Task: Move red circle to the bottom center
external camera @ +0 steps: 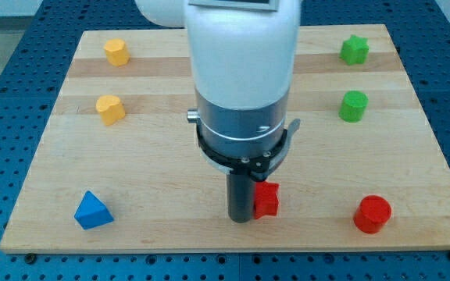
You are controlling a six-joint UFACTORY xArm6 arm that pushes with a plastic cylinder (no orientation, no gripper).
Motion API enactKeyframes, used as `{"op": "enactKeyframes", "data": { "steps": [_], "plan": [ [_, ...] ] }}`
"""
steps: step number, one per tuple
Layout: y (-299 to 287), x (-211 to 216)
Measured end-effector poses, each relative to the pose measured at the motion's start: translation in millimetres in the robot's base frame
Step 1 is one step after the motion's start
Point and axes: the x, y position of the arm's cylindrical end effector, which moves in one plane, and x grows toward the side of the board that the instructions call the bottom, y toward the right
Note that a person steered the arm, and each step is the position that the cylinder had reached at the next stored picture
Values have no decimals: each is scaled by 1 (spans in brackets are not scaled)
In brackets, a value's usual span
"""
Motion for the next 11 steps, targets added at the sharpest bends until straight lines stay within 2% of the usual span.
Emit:
{"op": "enactKeyframes", "data": {
  "steps": [3,7,8,9,11],
  "plan": [
    [121,-41],
    [149,-40],
    [189,-39],
    [188,-7],
    [187,16]
  ]
}}
